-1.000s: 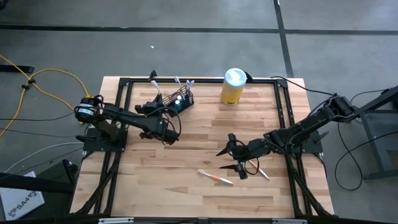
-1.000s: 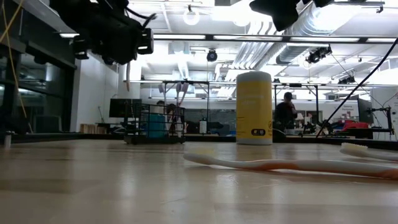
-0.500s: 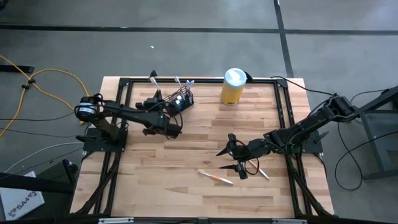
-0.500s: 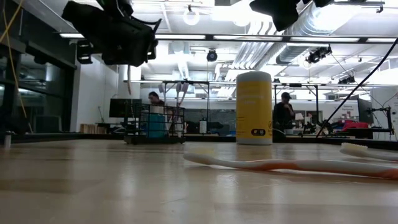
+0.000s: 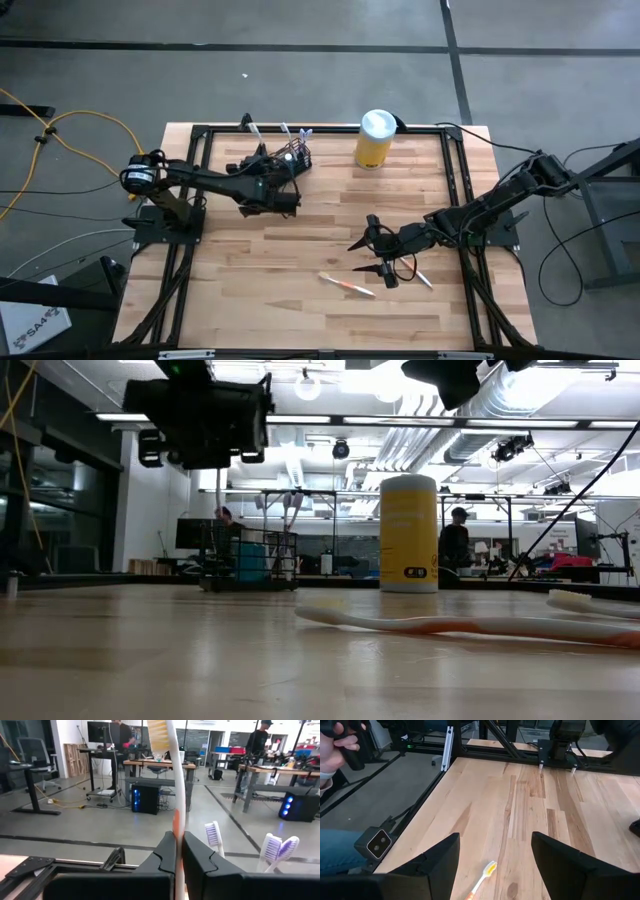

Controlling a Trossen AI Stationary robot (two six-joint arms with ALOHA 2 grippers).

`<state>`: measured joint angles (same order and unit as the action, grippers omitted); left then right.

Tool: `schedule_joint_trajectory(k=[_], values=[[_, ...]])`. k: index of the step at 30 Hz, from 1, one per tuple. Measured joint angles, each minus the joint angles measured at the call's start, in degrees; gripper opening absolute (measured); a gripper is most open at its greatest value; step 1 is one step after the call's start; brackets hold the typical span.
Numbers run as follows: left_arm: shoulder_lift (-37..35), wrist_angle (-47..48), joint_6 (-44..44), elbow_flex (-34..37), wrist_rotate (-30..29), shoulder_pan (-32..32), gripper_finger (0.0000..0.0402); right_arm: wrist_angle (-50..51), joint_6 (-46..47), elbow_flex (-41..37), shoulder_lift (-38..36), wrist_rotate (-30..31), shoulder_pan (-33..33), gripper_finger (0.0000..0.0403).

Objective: Pick & Place toothbrushing station
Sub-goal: Put the left orange toothbrush into the left section of the wire organizer

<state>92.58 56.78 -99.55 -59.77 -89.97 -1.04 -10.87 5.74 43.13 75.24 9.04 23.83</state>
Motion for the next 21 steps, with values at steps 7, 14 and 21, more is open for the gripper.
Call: schedule_joint_trajectory(k=[7,14,21], values=[[0.0,-7.64,11.19,0.0,-0.03,-1.08,0.0003,-0.05,0.01,0.0,0.0,0.0,0.0,0.0238],[0.04,-7.6,11.28,0.0,-0.02,-2.83,0.0003,-0.03,0.02,0.0,0.0,0.0,0.0,0.0238],[4.21,-8.36,9.71,-0.07,-0.09,-4.41,0.0003,0.12,0.09,-0.02,0.0,0.0,0.0,0.0238]])
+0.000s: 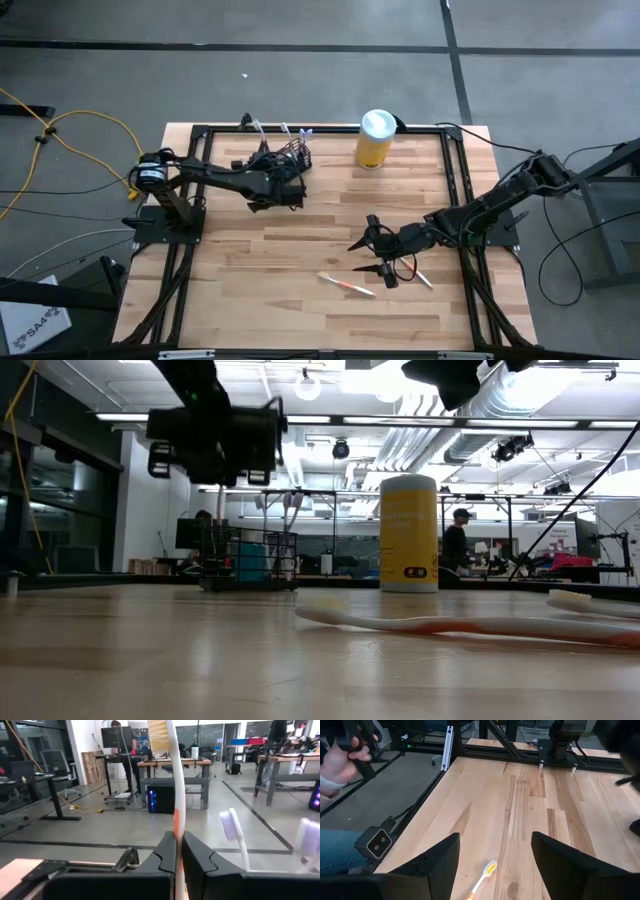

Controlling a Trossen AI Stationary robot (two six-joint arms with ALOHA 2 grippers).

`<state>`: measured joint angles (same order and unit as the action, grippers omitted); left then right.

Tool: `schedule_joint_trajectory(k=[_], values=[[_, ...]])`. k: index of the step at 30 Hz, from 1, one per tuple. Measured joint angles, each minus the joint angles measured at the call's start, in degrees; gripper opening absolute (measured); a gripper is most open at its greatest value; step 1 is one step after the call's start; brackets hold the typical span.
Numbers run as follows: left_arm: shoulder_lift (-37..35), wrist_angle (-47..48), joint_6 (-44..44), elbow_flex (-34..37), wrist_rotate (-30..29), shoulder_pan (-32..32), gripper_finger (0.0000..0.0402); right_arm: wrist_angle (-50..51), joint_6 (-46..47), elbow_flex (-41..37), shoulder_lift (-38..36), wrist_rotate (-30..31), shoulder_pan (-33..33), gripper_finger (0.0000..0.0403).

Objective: Pick & Place toothbrushing station
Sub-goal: Put the left orange toothbrush into the left section of the wire organizer

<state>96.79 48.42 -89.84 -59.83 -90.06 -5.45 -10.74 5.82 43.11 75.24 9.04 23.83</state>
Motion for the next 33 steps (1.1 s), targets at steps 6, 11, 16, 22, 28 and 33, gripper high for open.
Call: schedule_joint_trajectory(k=[6,11,16,22,28,33], values=[[4.02,-0.55,-3.96,0.03,0.04,-0.46,0.0003,0.24,0.11,0.0,-0.01,0.0,0.0,0.0238],[6.39,-0.9,-5.97,0.07,0.15,-0.59,0.0003,0.77,0.13,0.0,0.0,-0.01,0.0,0.0238],[7.24,-1.06,-6.08,0.07,0.15,-0.83,0.0003,1.09,0.37,0.0,-0.02,-0.02,0.01,0.0238],[8.06,-1.55,-4.92,0.04,-0.22,-0.81,0.0003,1.07,0.38,0.0,-0.02,-0.02,0.01,0.0238],[9.03,-2.24,-5.6,0.11,0.28,-0.42,0.0003,1.1,0.59,0.0,-0.02,-0.02,0.01,0.0238],[9.56,-2.55,-4.26,0.09,1.03,-0.35,0.0003,1.22,0.63,0.0,-0.02,-0.22,0.07,0.0238]])
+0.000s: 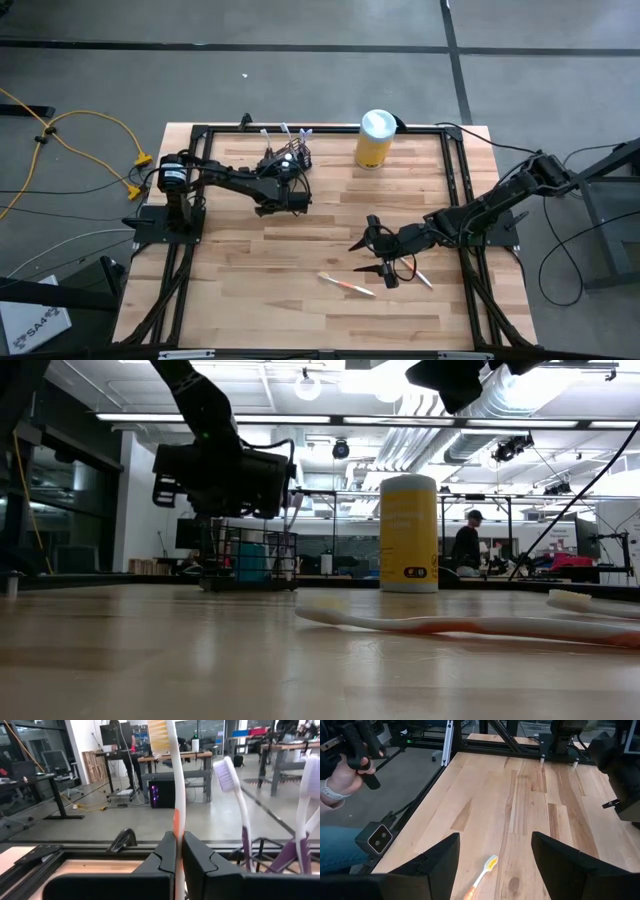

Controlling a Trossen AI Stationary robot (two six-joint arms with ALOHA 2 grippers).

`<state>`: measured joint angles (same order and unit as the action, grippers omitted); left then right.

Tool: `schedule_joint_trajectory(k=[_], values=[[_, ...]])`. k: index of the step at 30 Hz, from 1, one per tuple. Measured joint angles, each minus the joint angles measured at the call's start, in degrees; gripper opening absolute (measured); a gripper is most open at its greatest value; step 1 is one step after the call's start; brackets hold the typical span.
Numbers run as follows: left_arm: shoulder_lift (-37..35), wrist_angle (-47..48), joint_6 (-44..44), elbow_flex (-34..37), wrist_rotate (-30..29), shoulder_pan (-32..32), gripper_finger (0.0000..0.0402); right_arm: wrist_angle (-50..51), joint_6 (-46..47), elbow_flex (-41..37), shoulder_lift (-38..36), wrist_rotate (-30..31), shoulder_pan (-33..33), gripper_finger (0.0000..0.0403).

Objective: Pick & Place toothbrushing station
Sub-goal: Put the left orange toothbrush into the left section of the wire organizer

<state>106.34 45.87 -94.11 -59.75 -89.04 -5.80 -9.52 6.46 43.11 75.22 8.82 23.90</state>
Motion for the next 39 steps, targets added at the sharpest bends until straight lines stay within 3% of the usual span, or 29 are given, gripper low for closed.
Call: schedule_joint_trajectory(k=[14,19,24,39], values=[[-0.07,-0.04,2.44,-0.02,5.57,-0.41,0.0004,-0.02,0.02,0.0,0.0,0.0,0.0,0.0238],[-0.21,-0.11,2.75,-0.04,7.7,-1.28,0.0023,-0.05,0.81,0.0,0.0,0.0,0.0,0.0238],[-0.22,-0.34,2.54,-0.04,7.53,-1.55,0.0041,-0.09,0.83,0.0,0.0,-0.01,0.0,0.0238],[-0.17,-1.53,3.21,-0.02,6.77,-1.57,0.0046,-0.07,0.83,0.0,0.0,-0.02,0.0,0.0238]])
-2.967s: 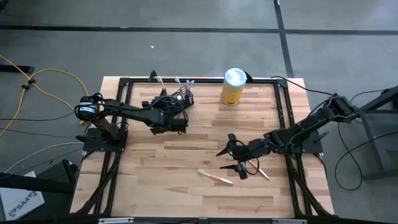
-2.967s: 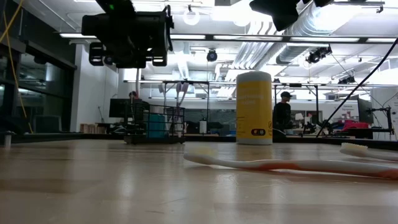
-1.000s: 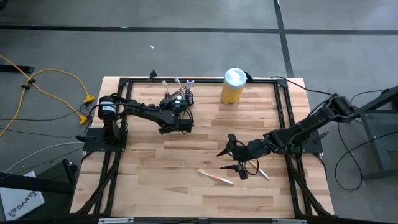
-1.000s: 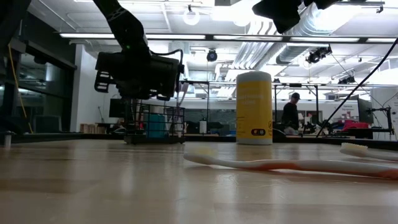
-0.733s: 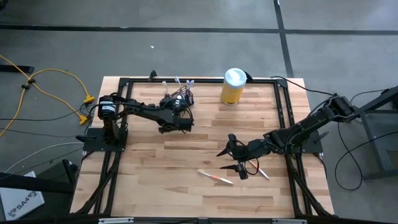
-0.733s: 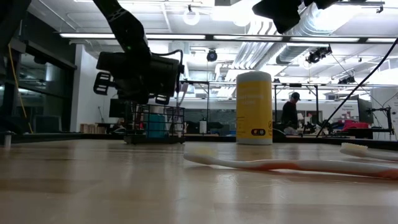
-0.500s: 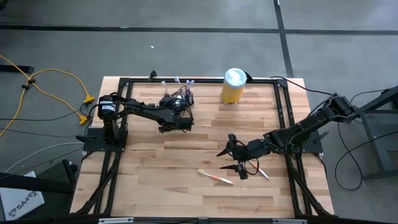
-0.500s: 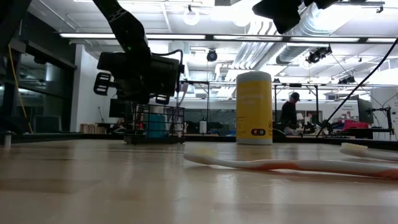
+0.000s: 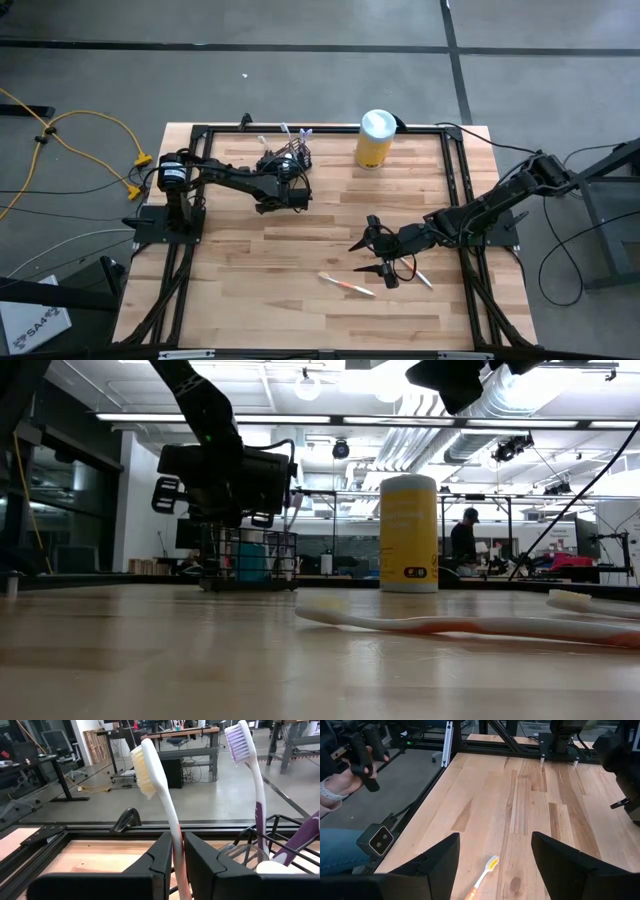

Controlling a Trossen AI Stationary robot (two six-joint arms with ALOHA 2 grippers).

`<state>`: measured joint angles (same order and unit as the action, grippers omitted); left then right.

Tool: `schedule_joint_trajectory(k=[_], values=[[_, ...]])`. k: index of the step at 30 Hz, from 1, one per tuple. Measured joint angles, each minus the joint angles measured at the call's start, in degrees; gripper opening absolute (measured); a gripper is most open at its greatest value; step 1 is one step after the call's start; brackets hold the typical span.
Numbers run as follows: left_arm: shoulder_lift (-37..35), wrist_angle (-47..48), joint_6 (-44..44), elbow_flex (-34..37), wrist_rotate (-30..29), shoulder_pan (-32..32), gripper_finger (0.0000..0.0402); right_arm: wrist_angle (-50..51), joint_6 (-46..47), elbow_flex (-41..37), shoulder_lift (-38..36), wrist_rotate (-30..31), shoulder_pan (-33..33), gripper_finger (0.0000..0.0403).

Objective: Pick & Place toothbrushing station
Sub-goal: Put the left orange toothbrush into the left section of the wire organizer

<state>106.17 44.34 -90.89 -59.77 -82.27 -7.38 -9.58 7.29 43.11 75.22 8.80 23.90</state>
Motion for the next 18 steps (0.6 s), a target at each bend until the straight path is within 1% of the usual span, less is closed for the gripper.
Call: schedule_joint_trajectory(k=[12,18], values=[[0.01,0.0,0.84,0.0,-0.22,1.4,0.0046,0.02,0.0,0.0,0.0,0.0,0.0,0.0238],[-0.23,-0.01,1.51,-0.04,-4.11,3.48,0.0046,0.09,0.0,0.0,0.0,0.0,0.0,0.0238]])
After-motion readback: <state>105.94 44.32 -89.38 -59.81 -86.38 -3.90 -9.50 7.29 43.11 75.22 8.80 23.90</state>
